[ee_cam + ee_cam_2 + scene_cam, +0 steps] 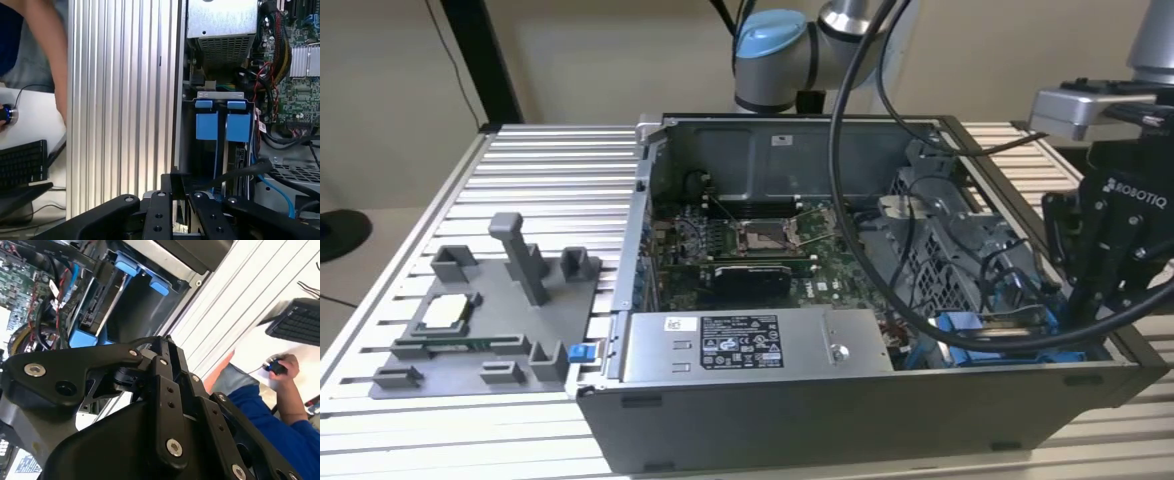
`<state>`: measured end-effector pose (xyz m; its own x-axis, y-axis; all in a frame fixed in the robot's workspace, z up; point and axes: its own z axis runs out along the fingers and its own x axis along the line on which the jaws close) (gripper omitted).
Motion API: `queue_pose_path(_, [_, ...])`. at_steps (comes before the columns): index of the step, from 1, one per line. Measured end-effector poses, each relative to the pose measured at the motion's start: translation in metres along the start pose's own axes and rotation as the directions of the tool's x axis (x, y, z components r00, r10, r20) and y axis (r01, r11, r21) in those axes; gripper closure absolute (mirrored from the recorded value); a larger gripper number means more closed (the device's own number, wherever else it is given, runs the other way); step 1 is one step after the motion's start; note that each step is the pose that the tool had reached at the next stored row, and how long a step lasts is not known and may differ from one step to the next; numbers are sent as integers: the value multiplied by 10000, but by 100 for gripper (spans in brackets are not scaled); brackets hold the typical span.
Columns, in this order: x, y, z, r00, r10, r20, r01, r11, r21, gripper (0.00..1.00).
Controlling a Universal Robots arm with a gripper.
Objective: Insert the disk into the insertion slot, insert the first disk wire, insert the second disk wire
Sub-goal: 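Insert the first disk wire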
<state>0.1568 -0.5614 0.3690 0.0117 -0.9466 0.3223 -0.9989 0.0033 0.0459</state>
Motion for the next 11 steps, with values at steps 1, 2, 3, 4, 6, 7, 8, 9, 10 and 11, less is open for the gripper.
queue_pose_path(1, [-4,0,2,9999,5,-116,-5,10000,-3,100])
queue_pose_path(2, [-8,-1,4,9998,9,-219,-9,10000,-7,100])
queue_pose_path(3, [-12,-1,6,9995,13,-328,-14,10000,-10,100])
queue_pose_path(4, [-16,-1,8,9990,18,-436,-18,10000,-14,100])
queue_pose_path(6, [-23,-1,12,9980,25,-638,-26,10000,-23,100])
queue_pose_path(7, [-26,-1,13,9972,27,-743,-29,10000,-28,100])
queue_pose_path(8, [-29,-1,16,9965,31,-839,-34,10000,-32,100])
queue_pose_path(9, [-32,-1,17,9957,33,-929,-37,10000,-35,100])
queue_pose_path(10, [-34,-1,19,9949,36,-1010,-40,10000,-39,100])
queue_pose_path(11, [-35,-2,21,9941,38,-1087,-43,10000,-42,100])
